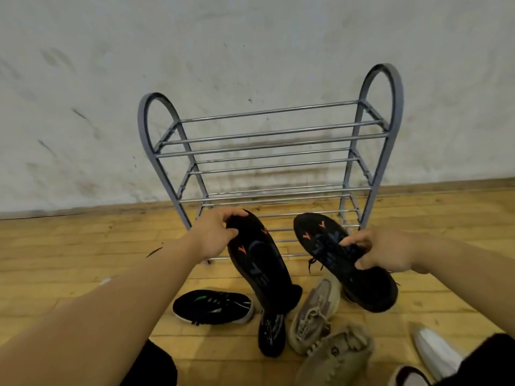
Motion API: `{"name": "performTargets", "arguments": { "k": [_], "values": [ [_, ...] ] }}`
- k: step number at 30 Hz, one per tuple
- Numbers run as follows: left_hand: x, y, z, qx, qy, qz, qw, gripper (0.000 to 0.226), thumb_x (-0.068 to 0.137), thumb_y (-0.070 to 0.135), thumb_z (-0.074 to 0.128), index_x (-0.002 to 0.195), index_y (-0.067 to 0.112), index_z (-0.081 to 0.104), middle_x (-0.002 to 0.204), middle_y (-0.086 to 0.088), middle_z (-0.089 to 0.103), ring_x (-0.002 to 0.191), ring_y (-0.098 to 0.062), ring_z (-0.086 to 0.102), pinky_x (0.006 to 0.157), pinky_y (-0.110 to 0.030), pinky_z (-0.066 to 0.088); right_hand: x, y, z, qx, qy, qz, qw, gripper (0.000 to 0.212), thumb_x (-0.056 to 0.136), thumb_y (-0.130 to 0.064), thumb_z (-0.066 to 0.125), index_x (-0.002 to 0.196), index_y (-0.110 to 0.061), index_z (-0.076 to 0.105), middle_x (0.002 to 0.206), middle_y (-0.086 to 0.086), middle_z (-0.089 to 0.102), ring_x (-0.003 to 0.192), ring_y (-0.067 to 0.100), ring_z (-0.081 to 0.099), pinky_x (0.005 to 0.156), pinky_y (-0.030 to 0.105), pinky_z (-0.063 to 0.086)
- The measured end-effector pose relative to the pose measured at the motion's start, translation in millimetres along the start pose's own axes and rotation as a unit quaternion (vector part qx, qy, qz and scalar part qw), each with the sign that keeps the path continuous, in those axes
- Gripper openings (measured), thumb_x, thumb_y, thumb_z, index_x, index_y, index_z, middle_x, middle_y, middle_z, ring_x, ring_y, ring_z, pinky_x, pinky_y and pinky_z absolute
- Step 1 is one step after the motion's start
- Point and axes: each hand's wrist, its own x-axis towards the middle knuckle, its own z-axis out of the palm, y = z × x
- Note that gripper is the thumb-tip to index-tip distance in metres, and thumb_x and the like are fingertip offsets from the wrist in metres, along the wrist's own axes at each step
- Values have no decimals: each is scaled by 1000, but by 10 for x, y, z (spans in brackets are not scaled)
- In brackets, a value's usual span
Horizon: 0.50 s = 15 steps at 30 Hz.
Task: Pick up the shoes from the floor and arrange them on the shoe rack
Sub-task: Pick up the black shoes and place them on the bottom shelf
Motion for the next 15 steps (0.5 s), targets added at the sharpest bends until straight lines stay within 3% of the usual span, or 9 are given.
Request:
{"name": "performTargets", "arguments": {
  "k": [4, 8, 11, 13, 15],
  "values": [
    [182, 21, 128, -66, 1, -5, 998, 44, 95, -5, 62, 119, 31, 68, 111, 11, 66, 107, -18, 67, 89, -34, 60, 260, 112, 12, 83, 65, 24, 994, 59, 91, -3, 73, 142, -28, 57, 154, 8, 47, 142, 28, 44, 106, 38, 43],
    [382, -29, 220, -55, -13, 5, 998, 45, 94, -3, 64, 117, 36, 67, 112, 16, 66, 110, -17, 66, 93, -35, 57, 585, 214, 22, 122, 93, 50, 987, 61, 90, 2, 72, 143, -23, 57, 155, 12, 46, 142, 30, 43, 100, 35, 43],
    [489, -169, 311, -73, -32, -16, 997, 43, 95, -4, 63, 115, 33, 69, 111, 18, 62, 108, -18, 65, 91, -37, 58, 792, 338, 3, 155, 55, 84, 983, 57, 90, 9, 68, 135, -26, 64, 152, 10, 48, 138, 31, 46, 98, 36, 47],
    [538, -339, 375, -75, -64, -30, 995, 42, 96, -4, 64, 121, 30, 69, 112, 18, 61, 110, -18, 65, 95, -40, 58, 904, 448, 14, 168, -6, 111, 980, 54, 90, 7, 65, 121, -37, 70, 143, 2, 54, 127, 29, 54, 86, 38, 54],
    [631, -503, 426, -50, -95, -39, 993, 42, 96, -3, 64, 127, 26, 68, 114, 18, 59, 114, -19, 62, 100, -40, 55, 1000, 554, 25, 145, -76, 139, 977, 54, 90, 2, 65, 114, -46, 72, 135, -3, 57, 120, 30, 60, 75, 34, 53]
  ]
}}
